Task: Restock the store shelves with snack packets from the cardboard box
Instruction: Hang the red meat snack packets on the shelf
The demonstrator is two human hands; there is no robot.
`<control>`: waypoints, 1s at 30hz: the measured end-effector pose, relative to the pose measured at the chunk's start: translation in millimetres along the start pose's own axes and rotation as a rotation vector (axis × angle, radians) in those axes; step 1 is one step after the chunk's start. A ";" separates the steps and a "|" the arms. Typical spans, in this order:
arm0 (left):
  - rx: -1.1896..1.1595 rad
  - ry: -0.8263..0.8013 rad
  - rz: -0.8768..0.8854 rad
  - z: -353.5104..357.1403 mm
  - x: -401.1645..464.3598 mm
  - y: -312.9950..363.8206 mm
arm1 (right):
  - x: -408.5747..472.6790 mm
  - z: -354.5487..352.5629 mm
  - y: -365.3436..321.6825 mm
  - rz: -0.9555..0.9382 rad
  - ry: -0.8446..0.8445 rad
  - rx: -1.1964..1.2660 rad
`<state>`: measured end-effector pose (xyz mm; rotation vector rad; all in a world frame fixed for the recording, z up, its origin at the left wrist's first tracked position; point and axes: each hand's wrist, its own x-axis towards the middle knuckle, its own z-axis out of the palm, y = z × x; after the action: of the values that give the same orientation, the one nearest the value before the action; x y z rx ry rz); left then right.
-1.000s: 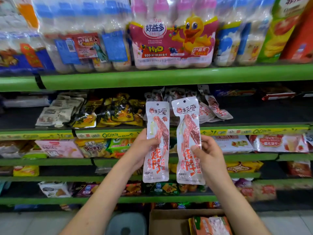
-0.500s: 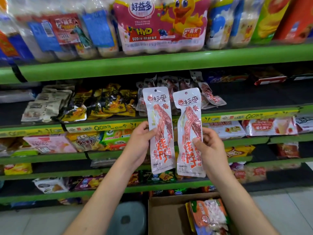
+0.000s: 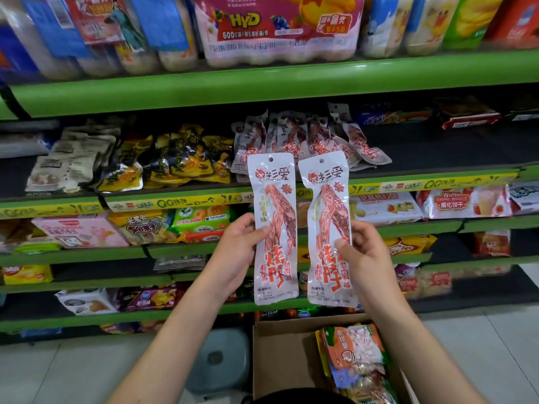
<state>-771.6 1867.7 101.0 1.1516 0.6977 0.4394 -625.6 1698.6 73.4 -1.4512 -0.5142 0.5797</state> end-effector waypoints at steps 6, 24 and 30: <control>-0.023 -0.006 -0.003 4.2 -2.4 -3.7 | -1.8 -1.2 0.7 0.021 0.009 0.007; -0.025 -0.001 -0.001 11.5 1.7 0.4 | 7.6 0.3 -0.1 0.010 0.066 0.005; -0.015 0.002 0.000 14.0 3.0 -0.2 | 6.9 -0.4 -1.3 0.005 0.065 -0.004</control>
<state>-759.7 1860.1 103.3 1.1369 0.6946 0.4450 -620.0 1702.7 74.5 -1.4710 -0.4610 0.5345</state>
